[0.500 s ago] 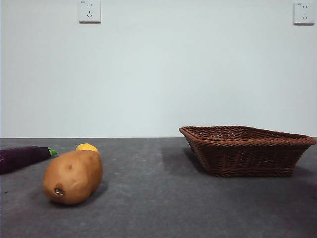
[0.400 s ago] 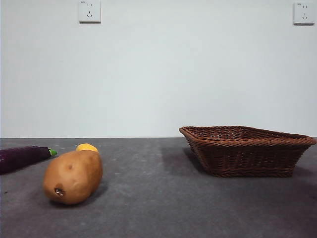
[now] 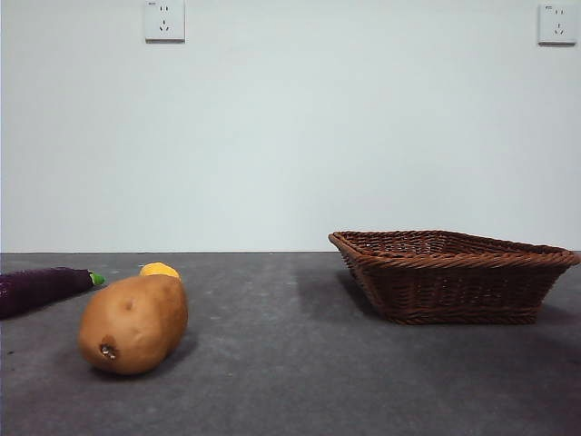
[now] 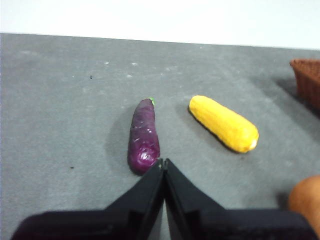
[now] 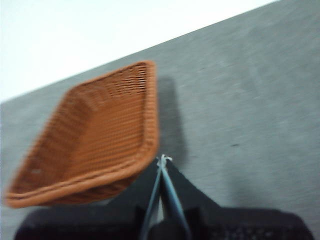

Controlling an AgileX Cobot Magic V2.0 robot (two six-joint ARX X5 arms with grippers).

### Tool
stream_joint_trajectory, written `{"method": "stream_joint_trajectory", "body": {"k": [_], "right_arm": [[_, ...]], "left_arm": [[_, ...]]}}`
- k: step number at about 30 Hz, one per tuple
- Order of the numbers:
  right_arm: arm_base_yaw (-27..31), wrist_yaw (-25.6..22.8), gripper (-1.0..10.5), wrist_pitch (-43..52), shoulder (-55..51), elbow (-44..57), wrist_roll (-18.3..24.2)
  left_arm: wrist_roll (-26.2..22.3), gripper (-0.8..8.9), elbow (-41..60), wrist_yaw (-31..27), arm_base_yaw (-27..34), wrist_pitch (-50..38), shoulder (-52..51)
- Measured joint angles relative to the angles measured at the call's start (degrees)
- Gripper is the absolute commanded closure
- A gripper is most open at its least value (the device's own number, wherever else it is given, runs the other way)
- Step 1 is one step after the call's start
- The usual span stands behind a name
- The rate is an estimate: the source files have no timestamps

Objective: Help me put the vegetables on the table into the basket

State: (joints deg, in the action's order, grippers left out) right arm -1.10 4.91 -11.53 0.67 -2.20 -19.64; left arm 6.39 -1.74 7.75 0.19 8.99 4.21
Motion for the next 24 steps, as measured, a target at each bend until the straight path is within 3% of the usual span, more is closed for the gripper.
{"method": "stream_joint_trajectory", "body": {"k": [7, 14, 24], "right_arm": [[0.00, 4.15, 9.6, -2.05, 2.03, -6.54, -5.62], [0.00, 5.68, 9.6, -4.04, 10.91, -15.17, -6.73], [0.00, 18.21, 9.5, -15.04, 33.40, -31.50, -6.51]], "left_arm": [[7.21, 8.19, -6.73, 3.69, 0.00, -0.20, 3.69], [8.68, 8.19, -15.87, 8.94, 0.00, -0.11, 14.62], [9.01, 8.17, -28.11, 30.12, 0.00, -0.26, 38.34]]}}
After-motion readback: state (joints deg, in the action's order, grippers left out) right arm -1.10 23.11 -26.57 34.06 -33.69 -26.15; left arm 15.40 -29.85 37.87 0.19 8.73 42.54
